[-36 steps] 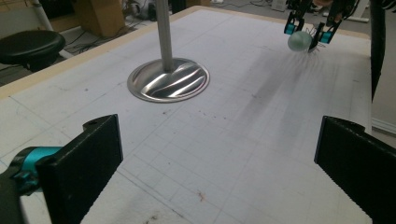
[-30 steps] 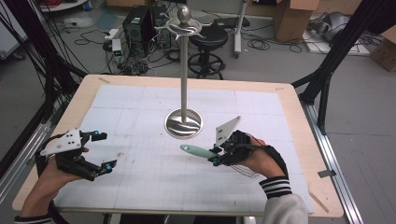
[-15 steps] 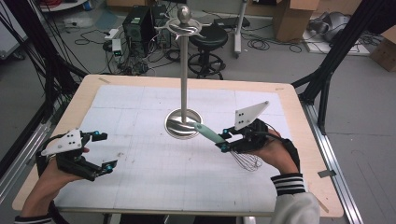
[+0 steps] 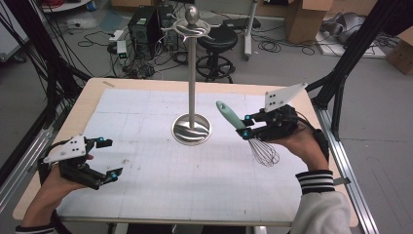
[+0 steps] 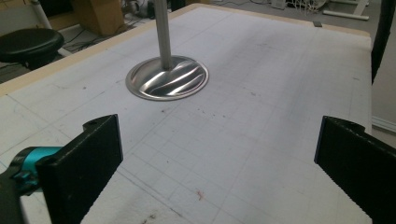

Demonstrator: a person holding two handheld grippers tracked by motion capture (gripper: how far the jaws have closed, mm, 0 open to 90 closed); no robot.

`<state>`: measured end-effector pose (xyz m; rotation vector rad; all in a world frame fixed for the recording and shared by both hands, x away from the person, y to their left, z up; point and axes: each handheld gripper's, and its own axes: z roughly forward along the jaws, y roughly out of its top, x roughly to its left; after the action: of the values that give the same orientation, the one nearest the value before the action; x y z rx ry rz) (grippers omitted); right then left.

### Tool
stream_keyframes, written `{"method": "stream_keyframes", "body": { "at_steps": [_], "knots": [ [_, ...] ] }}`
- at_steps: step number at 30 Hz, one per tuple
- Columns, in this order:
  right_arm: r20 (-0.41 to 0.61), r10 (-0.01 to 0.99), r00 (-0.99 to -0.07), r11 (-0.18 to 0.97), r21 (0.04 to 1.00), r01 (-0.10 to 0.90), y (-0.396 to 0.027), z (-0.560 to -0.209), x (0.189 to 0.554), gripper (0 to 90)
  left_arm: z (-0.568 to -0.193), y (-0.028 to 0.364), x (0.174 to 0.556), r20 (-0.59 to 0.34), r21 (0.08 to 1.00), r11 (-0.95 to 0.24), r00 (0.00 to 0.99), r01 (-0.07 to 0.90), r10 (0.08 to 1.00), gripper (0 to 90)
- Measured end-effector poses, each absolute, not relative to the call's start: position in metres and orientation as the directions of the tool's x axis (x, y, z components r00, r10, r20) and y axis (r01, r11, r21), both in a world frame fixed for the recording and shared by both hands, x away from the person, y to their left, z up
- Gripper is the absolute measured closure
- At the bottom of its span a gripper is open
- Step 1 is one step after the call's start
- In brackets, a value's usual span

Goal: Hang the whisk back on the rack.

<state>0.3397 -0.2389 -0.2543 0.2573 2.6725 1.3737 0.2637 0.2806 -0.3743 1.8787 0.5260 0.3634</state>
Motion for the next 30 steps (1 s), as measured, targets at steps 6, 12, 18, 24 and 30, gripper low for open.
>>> {"method": "stream_keyframes", "body": {
  "at_steps": [6,12,18,24,30],
  "knots": [
    [-0.035,0.224,-0.974,0.536,0.839,0.093,-0.249,-0.237,0.347,69.4,-0.374,0.281,0.264,-0.002,0.936,-0.3,0.855,0.185,0.519,1.7],
    [-0.036,0.235,-0.971,0.527,0.845,0.096,-0.251,-0.227,0.351,69.4,-0.374,0.281,0.264,-0.004,0.936,-0.298,0.854,0.186,0.52,1.7],
    [-0.028,0.235,-0.972,0.526,0.844,0.102,-0.249,-0.216,0.358,69.4,-0.374,0.281,0.264,-0.003,0.935,-0.303,0.857,0.185,0.516,1.7],
    [-0.013,0.246,-0.969,0.509,0.853,0.118,-0.247,-0.204,0.366,69.4,-0.374,0.281,0.264,-0.003,0.935,-0.303,0.858,0.185,0.514,1.7],
    [-0.021,0.254,-0.967,0.497,0.861,0.111,-0.241,-0.192,0.376,69.4,-0.375,0.281,0.265,-0.005,0.935,-0.301,0.858,0.186,0.513,1.7]
  ]
}}
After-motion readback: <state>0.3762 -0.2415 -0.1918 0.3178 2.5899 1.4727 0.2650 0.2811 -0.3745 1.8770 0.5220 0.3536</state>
